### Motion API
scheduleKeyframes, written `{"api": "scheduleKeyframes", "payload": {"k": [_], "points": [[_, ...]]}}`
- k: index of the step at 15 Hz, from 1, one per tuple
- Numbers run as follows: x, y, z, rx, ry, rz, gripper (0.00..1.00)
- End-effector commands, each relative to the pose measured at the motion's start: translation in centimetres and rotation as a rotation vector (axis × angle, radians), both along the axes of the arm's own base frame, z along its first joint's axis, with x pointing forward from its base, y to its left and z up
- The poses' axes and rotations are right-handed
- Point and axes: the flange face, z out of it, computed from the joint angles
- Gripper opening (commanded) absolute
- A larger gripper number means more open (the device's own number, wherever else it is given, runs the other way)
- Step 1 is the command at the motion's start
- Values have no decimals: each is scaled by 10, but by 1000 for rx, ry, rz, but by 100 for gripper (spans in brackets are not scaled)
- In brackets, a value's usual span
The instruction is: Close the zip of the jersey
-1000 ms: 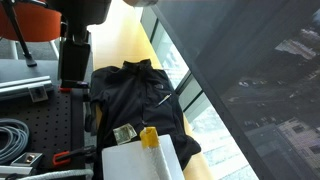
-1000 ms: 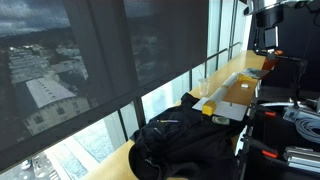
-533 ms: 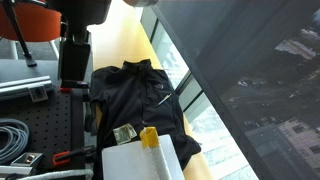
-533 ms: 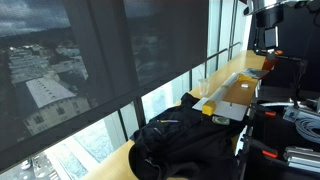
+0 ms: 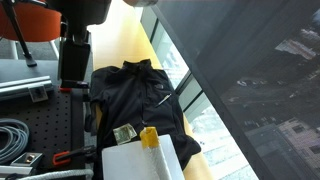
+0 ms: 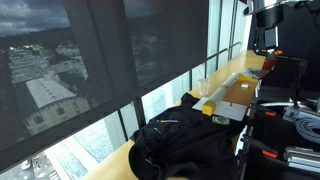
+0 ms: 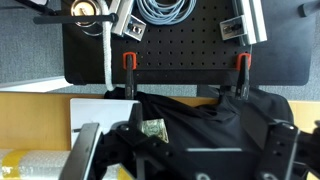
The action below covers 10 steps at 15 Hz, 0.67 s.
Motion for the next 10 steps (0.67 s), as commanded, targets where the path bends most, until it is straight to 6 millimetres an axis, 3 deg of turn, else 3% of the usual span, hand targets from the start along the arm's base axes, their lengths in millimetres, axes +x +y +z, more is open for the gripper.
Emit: {"api": "scheduleKeyframes", "payload": {"k": [1, 7, 10], "points": [[0, 0, 0, 0, 0, 0, 100], [3, 1, -1, 7, -4, 2, 100], [12, 12, -5, 19, -56, 25, 100]]}}
